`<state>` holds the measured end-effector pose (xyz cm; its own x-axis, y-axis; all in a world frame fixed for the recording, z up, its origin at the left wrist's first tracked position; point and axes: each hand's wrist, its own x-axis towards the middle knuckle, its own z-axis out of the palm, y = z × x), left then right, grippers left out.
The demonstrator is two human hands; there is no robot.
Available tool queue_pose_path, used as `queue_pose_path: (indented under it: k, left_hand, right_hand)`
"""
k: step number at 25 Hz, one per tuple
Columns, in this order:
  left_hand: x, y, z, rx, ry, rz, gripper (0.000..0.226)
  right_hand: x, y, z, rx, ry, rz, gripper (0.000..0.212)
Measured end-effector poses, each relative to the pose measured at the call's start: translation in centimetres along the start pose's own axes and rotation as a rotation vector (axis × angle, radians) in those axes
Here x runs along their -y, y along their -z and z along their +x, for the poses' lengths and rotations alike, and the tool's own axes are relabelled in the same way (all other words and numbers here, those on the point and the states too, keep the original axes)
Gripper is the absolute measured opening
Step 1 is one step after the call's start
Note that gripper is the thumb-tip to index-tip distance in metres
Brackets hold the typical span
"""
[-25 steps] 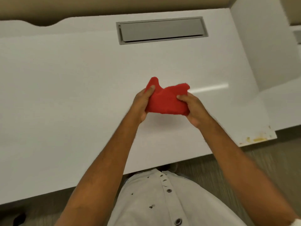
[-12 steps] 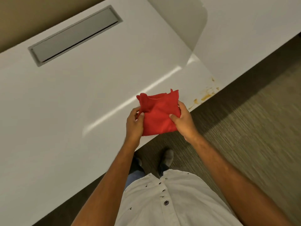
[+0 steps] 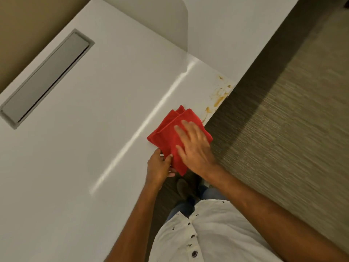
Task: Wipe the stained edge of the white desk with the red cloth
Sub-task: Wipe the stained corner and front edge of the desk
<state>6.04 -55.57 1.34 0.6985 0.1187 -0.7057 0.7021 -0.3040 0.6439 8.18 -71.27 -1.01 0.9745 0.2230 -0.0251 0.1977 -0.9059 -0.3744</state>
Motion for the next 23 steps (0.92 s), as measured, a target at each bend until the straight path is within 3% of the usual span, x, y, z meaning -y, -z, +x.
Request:
queue_pose_path:
  k: [3,5,7,9,12,15,23]
  left_hand:
    - [0.3,2.1,0.0,0.092,-0.060,0.373,0.031]
    - [1.1,3.6,0.3,-0.059,-0.172,0.582,0.031]
    - [1.9,4.6,0.7,-0.263,-0.292,0.626,0.034]
    - [2.2,4.7,1.5,-0.355,-0.387,0.634,0.042]
    - [2.3,3.8,2.9,-0.313,-0.499,0.726,0.057]
    - [3.2,2.6,4.1,-0.282,-0.500,0.738,0.069]
    - [4.9,1.6,5.3,-0.392,-0.517,0.843,0.066]
  right_hand:
    - [2.2,-3.4,0.8,0.101,0.094,-0.047,0.060]
    - [2.0,-5.4,1.1,0.100,0.074,-0.107,0.059]
    - [1.6,-6.9,0.9,0.036,0.048,-0.102,0.059]
    - [1.3,-7.7,0.6,-0.019,0.029,-0.106,0.064]
    - [1.1,-7.9,0.6,-0.082,-0.063,-0.151,0.074]
    - [0.2,-7.1,2.6,-0.105,-0.216,-0.136,0.071]
    - [-0.9,-6.0,4.4,-0.041,-0.267,-0.184,0.069]
